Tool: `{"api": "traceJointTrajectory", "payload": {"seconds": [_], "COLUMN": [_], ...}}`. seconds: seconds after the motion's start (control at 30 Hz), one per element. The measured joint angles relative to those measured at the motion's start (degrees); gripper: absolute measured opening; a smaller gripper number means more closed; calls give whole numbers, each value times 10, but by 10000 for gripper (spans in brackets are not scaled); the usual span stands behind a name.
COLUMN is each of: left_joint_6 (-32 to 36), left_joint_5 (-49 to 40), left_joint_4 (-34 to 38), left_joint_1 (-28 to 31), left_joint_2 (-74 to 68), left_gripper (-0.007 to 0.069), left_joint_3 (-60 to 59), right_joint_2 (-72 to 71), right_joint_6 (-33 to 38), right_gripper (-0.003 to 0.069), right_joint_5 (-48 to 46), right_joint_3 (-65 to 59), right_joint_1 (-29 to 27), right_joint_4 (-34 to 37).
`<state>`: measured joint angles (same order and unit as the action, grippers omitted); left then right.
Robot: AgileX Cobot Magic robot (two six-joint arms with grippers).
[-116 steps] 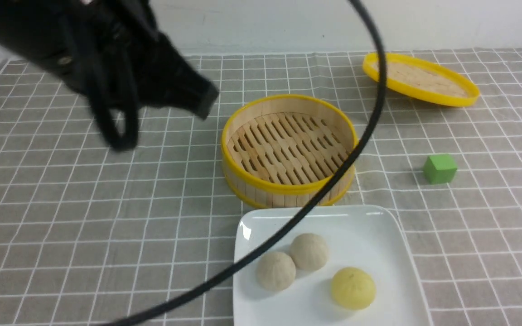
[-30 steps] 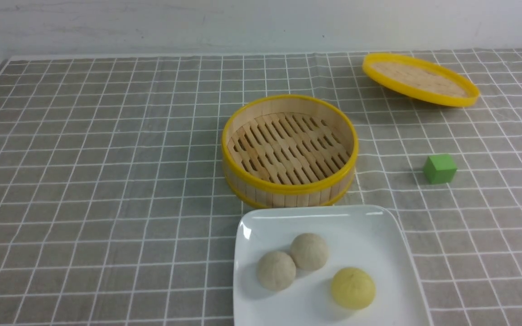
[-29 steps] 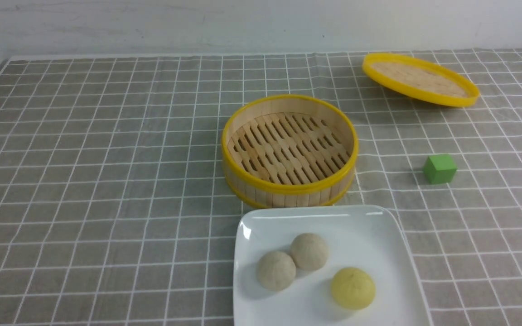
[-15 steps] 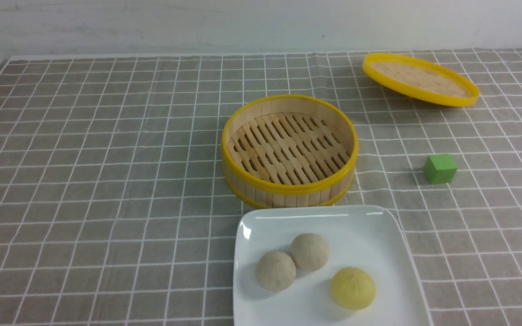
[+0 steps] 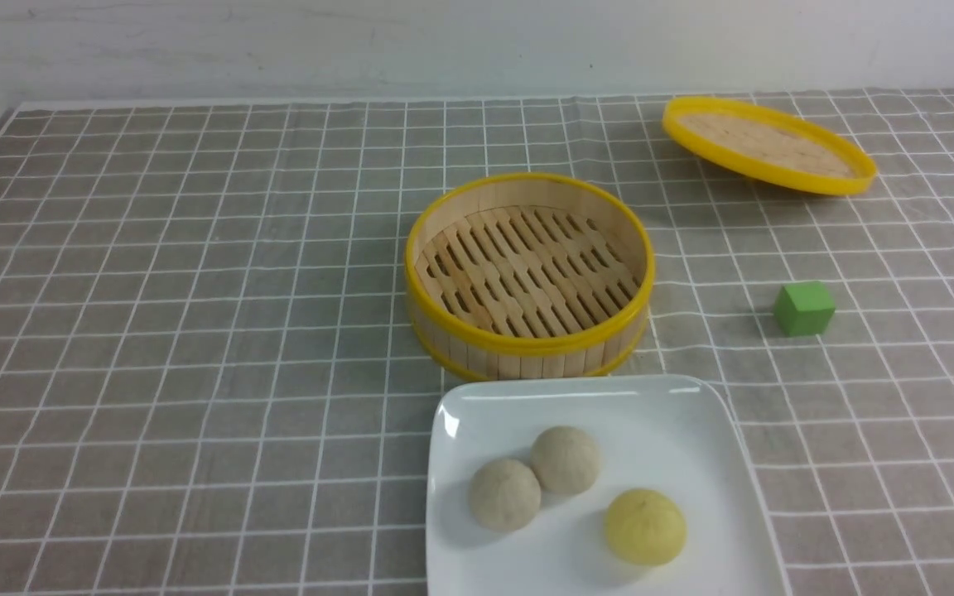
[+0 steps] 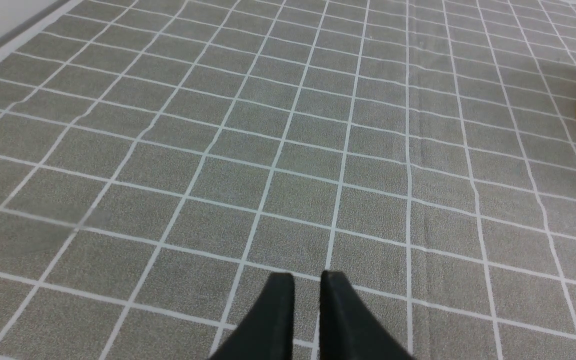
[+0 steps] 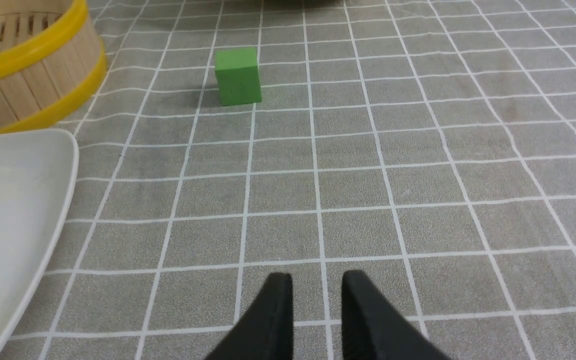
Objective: Put the steamed buns into the plate on the grey tablecloth.
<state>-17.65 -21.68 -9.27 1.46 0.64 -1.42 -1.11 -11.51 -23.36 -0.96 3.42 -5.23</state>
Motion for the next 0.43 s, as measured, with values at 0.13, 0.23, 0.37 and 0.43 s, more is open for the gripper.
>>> {"api": "traceJointTrajectory", "payload": {"seconds": [0.13, 0.23, 0.37, 0.43], "left_joint_6": [0, 0, 0, 0], "left_joint_5": [0, 0, 0, 0], "left_joint_4": [0, 0, -1, -2], "left_joint_1": [0, 0, 0, 0], "left_joint_2": [0, 0, 0, 0], "left_gripper": [109, 109, 111, 111], "left_joint_3": [0, 0, 0, 0], "right_joint_2": [0, 0, 0, 0], "right_joint_6": [0, 0, 0, 0], "right_gripper": [178, 182, 188, 190], "right_joint_5": [0, 0, 0, 0], "right_joint_3": [0, 0, 0, 0], "right_joint_1": [0, 0, 0, 0], "right_joint_4": [0, 0, 0, 0]}}
